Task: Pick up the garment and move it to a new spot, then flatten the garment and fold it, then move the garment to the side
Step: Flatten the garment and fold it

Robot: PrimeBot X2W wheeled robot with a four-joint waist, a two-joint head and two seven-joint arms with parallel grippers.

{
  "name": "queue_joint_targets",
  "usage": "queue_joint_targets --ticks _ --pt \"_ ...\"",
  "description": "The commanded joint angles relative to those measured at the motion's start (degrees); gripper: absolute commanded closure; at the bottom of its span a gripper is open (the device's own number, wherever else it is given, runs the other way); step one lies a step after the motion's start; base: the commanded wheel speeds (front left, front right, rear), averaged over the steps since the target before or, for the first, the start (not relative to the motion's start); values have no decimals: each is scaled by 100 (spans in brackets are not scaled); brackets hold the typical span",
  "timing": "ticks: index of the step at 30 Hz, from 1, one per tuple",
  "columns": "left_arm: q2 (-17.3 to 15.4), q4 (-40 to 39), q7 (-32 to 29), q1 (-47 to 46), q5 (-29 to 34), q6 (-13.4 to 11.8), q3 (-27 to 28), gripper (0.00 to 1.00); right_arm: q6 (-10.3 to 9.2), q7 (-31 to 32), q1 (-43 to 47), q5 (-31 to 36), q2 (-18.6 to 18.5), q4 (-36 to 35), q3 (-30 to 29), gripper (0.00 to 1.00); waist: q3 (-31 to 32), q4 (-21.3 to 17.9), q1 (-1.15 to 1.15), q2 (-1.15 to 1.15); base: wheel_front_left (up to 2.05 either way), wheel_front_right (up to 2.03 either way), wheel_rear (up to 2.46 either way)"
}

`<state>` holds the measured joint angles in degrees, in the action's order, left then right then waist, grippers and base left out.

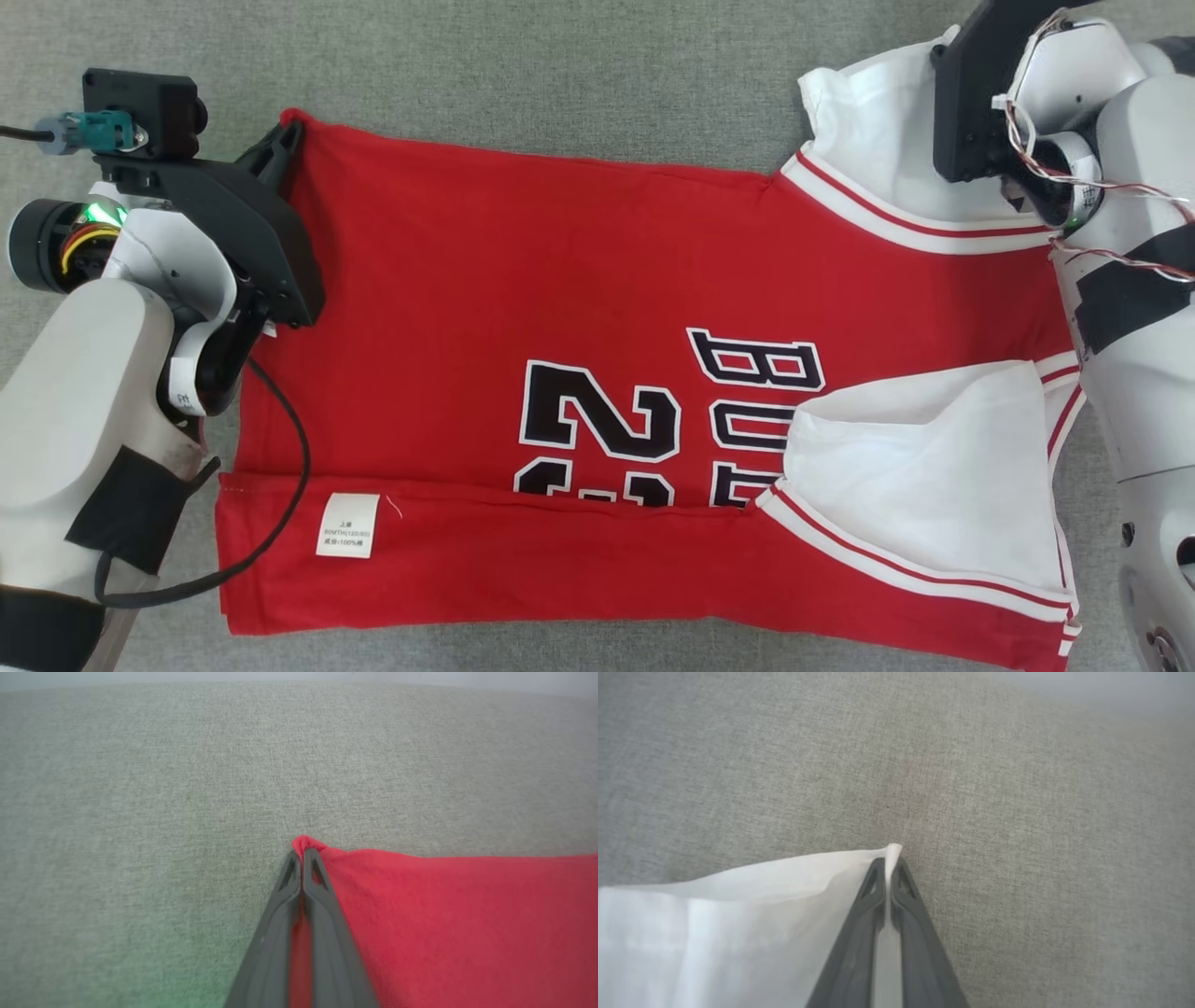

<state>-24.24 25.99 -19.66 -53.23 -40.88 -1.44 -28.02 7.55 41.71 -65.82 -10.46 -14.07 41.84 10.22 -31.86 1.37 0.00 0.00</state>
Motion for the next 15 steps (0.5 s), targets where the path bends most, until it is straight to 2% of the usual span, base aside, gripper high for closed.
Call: queue_joint_targets --ticks 1,9,15 --pt "-12 43 52 37 31 1 -30 100 -13 -109 57 -28 -65 157 29 100 38 2 0 0 0 0 0" --pt "-32 47 636 211 185 -50 -8 100 -13 -1026 137 -41 -55 200 -81 100 254 -59 0 0 0 0 0" --pt "68 73 1148 537 295 11 -100 100 -14 -1737 561 -302 -330 -242 185 100 609 -22 0 0 0 0 0"
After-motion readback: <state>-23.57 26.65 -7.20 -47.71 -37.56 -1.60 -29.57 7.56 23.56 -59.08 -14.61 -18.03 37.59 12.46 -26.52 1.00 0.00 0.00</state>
